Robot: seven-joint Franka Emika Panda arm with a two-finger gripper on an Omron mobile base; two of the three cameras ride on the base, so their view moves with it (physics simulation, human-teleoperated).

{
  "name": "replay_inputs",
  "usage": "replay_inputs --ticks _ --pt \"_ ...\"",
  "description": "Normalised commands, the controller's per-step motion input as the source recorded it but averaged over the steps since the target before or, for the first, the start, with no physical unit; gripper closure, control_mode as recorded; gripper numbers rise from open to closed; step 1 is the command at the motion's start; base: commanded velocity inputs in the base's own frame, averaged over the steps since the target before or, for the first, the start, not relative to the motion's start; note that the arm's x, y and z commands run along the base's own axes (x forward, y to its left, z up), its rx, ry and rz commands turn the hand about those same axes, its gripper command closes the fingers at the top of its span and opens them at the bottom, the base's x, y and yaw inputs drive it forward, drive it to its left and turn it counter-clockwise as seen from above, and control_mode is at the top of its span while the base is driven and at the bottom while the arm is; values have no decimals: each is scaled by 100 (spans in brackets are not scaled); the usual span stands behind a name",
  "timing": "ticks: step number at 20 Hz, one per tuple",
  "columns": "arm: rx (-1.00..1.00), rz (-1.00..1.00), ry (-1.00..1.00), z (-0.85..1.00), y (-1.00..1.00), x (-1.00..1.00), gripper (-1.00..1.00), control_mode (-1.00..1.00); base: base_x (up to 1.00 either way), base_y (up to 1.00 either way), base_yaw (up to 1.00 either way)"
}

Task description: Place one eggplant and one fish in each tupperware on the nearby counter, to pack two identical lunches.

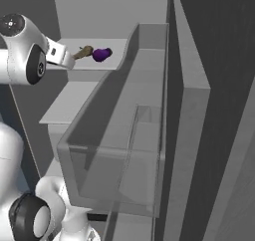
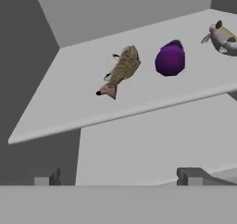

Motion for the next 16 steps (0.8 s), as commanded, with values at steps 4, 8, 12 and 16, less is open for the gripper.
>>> replay_inputs --ticks 4,8,12,16 --pt "0 1 0 0 -5 34 -100 -100 0 0 0" --pt "0 0 0 0 0 39 -100 -100 0 0 0" --pt "0 0 0 0 0 45 -100 -100 0 0 0" --pt "0 0 0 -2 0 46 -100 -100 0 0 0"
